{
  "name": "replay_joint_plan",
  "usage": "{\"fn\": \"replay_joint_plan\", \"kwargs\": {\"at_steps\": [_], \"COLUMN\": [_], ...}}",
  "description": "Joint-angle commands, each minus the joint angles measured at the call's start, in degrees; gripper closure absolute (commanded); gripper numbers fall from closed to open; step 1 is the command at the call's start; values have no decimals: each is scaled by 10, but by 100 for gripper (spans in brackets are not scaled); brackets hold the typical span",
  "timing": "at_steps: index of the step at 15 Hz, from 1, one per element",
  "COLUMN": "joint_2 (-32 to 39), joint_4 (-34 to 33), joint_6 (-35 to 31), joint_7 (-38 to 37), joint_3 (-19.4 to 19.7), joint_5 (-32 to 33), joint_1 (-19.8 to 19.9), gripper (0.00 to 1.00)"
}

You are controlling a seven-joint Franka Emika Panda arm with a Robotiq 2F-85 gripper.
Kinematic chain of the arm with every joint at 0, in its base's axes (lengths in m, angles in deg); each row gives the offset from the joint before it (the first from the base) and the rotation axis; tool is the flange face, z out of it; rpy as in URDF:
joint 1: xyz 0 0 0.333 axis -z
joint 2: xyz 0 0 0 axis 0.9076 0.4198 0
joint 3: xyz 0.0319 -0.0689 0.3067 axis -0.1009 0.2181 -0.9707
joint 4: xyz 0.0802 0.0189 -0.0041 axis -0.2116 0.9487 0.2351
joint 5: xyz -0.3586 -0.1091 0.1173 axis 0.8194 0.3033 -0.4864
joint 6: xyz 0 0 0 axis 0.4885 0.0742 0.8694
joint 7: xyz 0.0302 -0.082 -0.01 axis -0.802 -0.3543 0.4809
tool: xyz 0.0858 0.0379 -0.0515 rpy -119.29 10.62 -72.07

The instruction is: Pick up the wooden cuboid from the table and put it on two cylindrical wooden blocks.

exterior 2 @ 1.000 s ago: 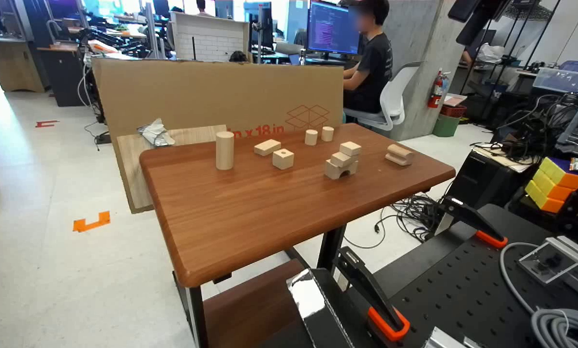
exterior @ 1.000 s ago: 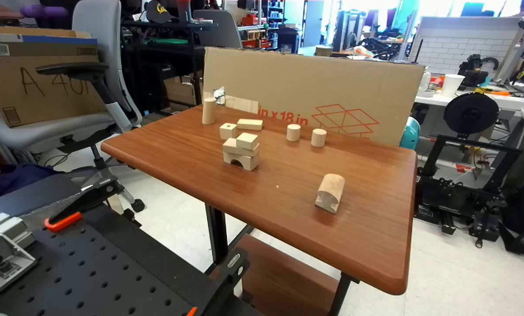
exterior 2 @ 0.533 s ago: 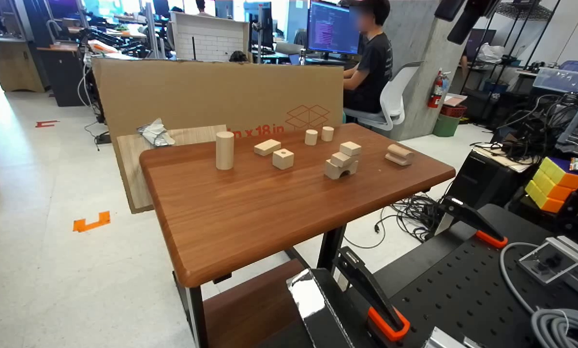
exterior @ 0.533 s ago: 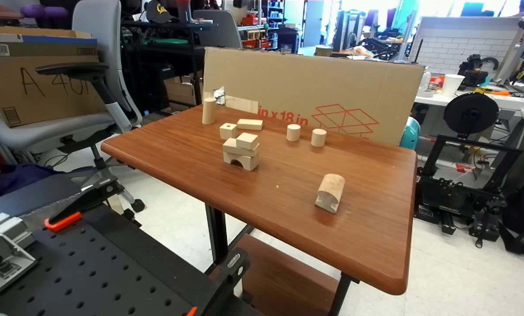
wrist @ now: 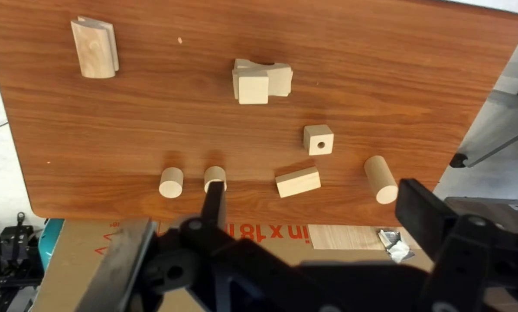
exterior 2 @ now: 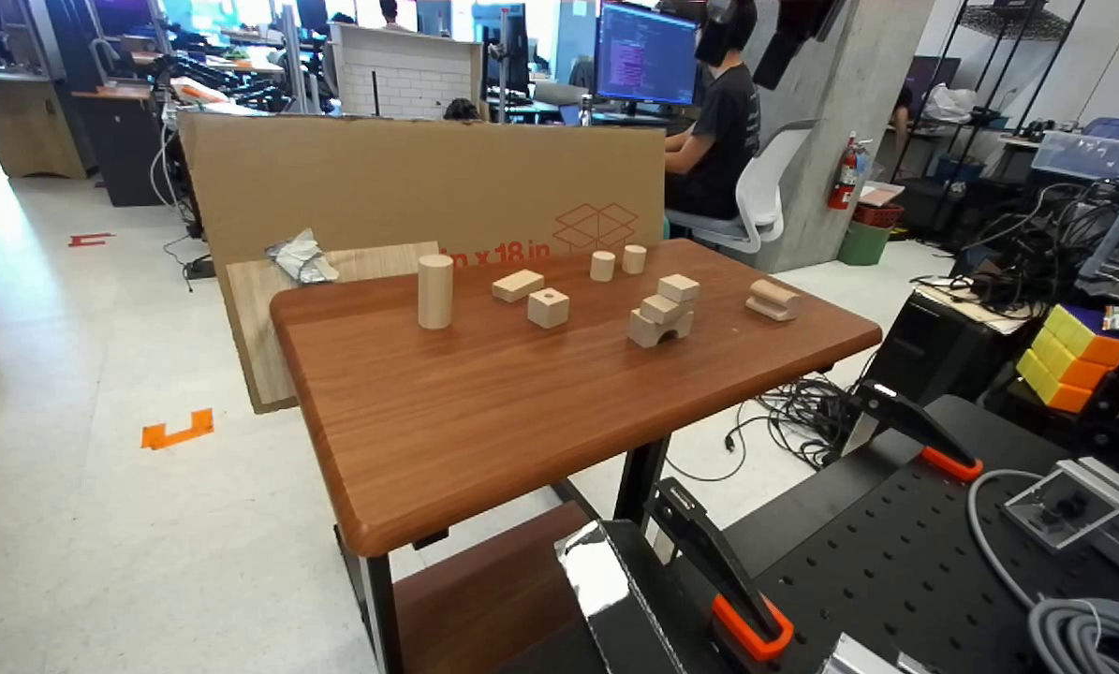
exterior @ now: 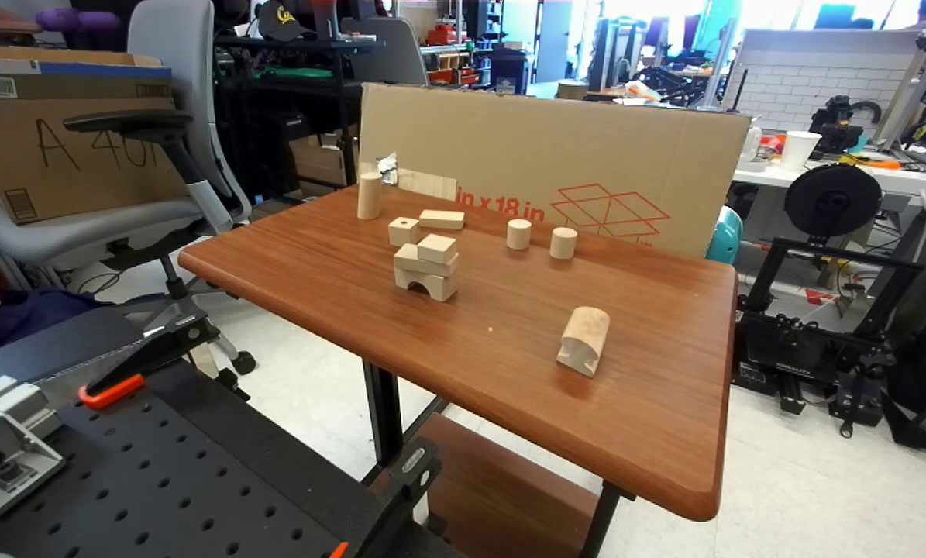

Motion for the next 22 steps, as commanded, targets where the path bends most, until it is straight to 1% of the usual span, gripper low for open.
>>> {"fn": "replay_joint_plan", "kwargs": {"at_steps": [1,3,6,9,11,15,22], "joint_2": [92,127,181,229,261,314,388], "joint_4": [-77,-107,-150,-184,-205,-242,-309], "joint_6": [-23,-25,-27,-31,-33,-37,-32], "joint_7": [-16,-15,-31,-60,-94,-151,-220], "joint_3": [-29,-42,-65,-83,-92,-101,-97], "joint_5": [-1,-2,18,60,89,144,174], "joint_1": [16,20,26,24,18,7,-9], "gripper": [0,0,0,0,0,0,0]}}
